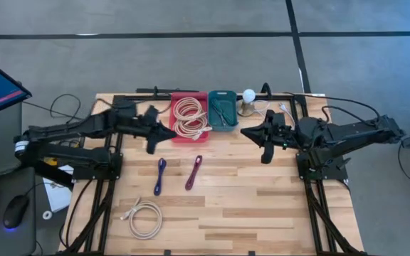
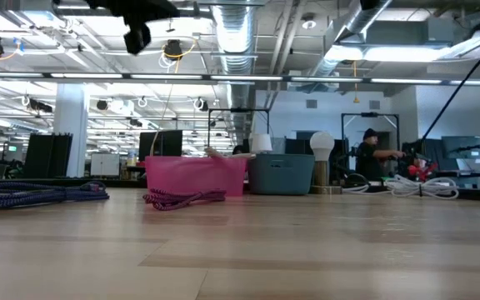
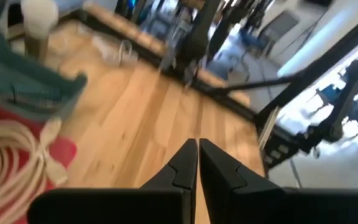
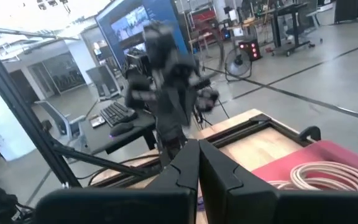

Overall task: Pick & Place USB Port
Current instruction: Put the pink charger cable into the blue bin

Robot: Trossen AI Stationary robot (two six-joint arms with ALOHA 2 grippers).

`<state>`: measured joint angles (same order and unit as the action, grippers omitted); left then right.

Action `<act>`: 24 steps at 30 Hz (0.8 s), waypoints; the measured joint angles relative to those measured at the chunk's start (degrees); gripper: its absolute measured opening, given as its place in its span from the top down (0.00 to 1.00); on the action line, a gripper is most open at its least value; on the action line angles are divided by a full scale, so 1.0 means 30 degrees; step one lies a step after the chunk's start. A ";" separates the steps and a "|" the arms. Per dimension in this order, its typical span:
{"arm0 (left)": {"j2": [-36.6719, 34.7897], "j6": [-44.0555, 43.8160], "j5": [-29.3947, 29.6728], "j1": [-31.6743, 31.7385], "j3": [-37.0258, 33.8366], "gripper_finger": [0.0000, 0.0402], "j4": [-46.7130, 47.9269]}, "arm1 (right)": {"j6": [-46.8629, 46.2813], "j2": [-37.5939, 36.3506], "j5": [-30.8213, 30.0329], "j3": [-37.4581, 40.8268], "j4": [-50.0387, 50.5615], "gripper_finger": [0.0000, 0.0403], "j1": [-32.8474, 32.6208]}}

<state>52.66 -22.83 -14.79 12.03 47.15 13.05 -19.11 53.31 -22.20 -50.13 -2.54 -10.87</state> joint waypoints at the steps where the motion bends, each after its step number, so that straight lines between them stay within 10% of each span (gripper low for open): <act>1: 0.0522 -0.0033 0.0007 -0.0113 -0.0006 0.96 0.0017 | 0.0000 -0.0115 0.0007 0.0000 0.0031 1.00 0.0000; 15: 0.6750 -0.3600 -0.0015 -0.2070 -0.0012 0.65 -0.0427 | 0.0058 -0.1185 -0.0058 0.0000 0.0727 1.00 0.0022; 24: 0.9749 -0.5061 -0.0021 -0.2665 -0.0012 0.65 -0.0928 | 0.0051 -0.1162 -0.0102 0.0000 0.0742 1.00 0.0022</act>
<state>81.91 -38.02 -14.85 4.03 47.11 10.26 -18.96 49.82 -22.50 -50.13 -0.32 -10.81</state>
